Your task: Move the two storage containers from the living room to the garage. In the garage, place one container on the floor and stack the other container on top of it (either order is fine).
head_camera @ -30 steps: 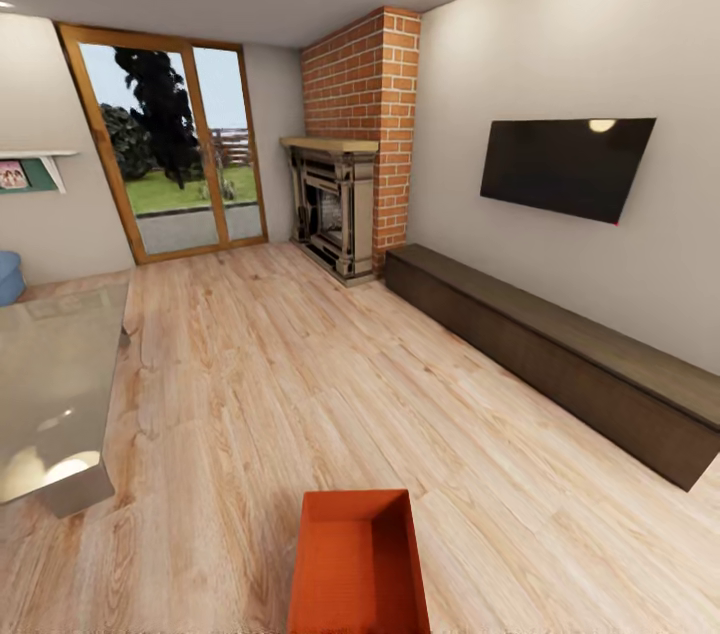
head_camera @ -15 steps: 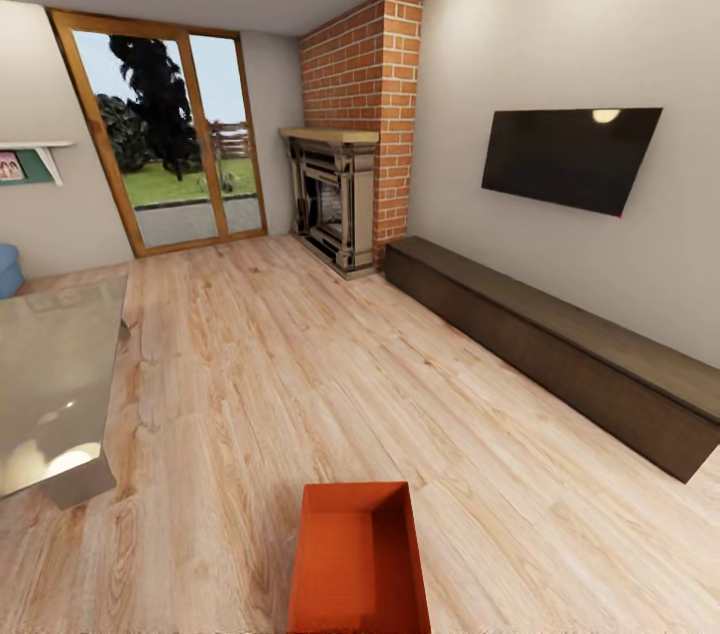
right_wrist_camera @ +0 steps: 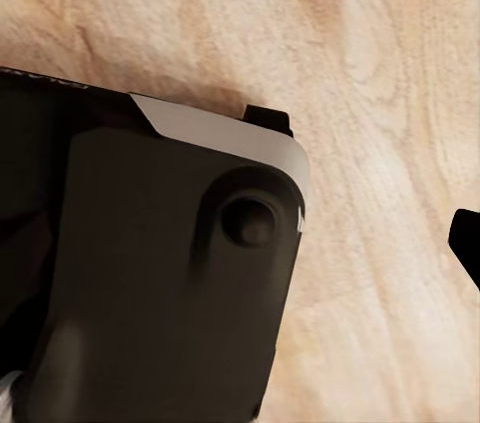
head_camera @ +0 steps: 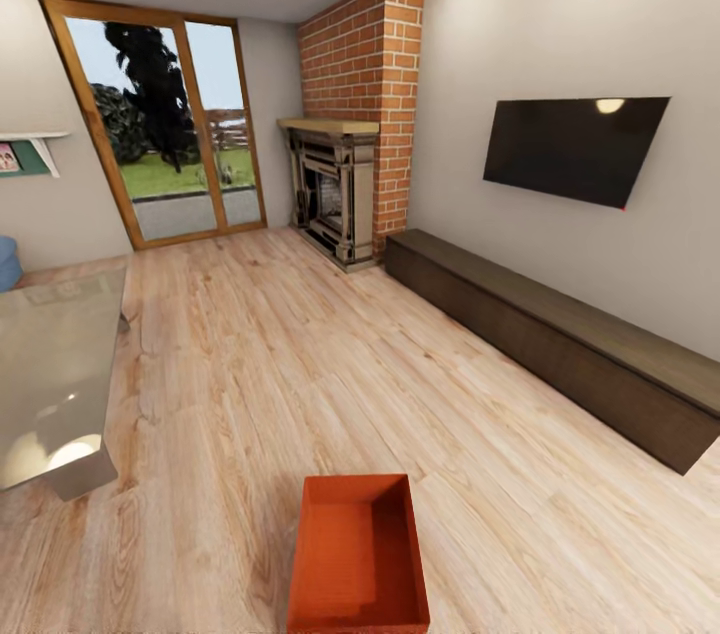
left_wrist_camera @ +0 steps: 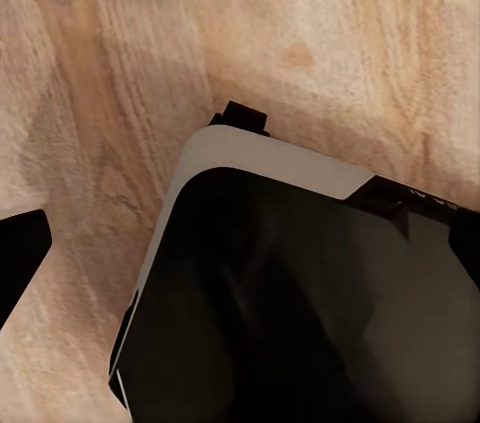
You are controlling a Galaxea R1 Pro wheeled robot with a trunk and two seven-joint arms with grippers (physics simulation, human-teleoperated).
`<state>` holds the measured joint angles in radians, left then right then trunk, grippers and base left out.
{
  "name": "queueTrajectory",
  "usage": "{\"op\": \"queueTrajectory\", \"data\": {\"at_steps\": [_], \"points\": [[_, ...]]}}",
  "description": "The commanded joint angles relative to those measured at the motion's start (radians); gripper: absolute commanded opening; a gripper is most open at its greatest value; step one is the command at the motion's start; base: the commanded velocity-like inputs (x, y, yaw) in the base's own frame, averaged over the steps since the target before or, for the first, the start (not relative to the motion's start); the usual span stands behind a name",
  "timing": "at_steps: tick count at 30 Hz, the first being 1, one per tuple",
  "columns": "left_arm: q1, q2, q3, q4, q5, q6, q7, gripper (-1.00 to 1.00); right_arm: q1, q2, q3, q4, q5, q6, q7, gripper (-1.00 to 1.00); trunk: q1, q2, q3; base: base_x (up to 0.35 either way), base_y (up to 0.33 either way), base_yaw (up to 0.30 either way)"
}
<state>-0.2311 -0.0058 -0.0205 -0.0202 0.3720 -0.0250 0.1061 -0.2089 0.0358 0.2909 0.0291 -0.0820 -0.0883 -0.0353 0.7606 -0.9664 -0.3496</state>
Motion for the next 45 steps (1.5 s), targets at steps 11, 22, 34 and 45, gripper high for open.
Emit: {"op": "queueTrajectory", "data": {"at_steps": [11,22,34,45], "points": [[-0.001,0.000,-0.003,0.000,0.005,-0.003,0.003,1.00,-0.001,0.002,0.008,0.004,-0.009,-0.006,-0.002,1.00,0.000,-0.001,-0.019,0.000,0.000,0.000],[-0.001,0.000,-0.003,0.000,0.005,-0.003,0.003,1.00,-0.001,0.003,0.008,0.005,-0.009,-0.004,-0.001,1.00,0.000,-0.001,-0.037,0.000,0.000,0.000],[-0.001,0.000,-0.003,0.000,0.005,-0.003,0.003,1.00,-0.001,0.004,0.008,0.005,-0.010,-0.005,0.000,1.00,0.000,-0.001,-0.056,0.000,0.000,0.000],[-0.001,0.000,-0.003,0.000,0.005,-0.003,0.003,1.00,0.007,0.000,0.008,0.005,-0.009,-0.006,0.000,1.00,0.000,-0.001,-0.074,0.000,0.000,0.013]]}}
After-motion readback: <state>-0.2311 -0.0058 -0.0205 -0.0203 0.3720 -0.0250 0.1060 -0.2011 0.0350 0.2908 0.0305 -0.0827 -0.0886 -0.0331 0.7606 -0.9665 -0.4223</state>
